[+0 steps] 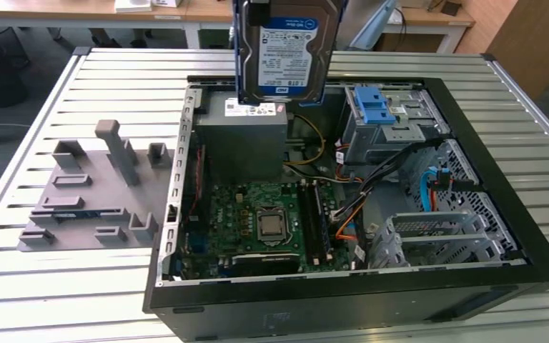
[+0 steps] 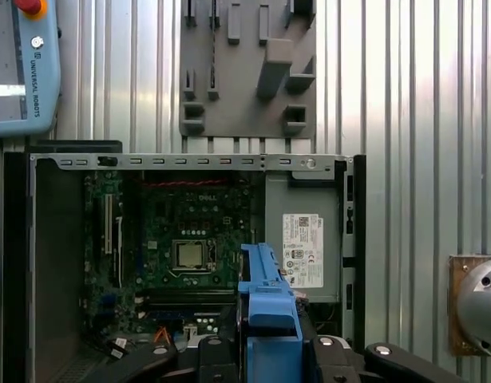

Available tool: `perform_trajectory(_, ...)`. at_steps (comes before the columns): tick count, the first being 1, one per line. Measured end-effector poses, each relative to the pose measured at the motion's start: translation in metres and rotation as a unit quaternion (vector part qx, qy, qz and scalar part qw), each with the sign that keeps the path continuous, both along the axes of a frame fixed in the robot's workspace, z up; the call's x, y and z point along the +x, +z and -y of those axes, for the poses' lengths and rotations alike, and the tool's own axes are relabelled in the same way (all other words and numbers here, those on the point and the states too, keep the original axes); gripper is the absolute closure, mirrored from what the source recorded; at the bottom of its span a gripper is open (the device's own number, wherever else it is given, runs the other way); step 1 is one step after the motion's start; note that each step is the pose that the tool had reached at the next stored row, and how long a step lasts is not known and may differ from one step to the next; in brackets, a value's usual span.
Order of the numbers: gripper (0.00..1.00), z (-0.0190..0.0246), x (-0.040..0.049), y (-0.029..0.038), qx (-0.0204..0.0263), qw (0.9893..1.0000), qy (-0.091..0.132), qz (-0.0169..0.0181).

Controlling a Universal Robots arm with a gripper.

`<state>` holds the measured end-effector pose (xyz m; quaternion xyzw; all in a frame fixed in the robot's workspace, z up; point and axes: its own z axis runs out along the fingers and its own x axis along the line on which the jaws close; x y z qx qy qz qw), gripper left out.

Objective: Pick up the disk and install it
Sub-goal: 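Pick up the disk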

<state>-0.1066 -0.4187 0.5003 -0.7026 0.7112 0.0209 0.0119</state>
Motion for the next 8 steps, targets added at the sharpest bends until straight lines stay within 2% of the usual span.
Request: perform_trajectory(8,0.64,0.0209,0.0000,-0.0051,0.0037,1.0000,0.000,0.0063)
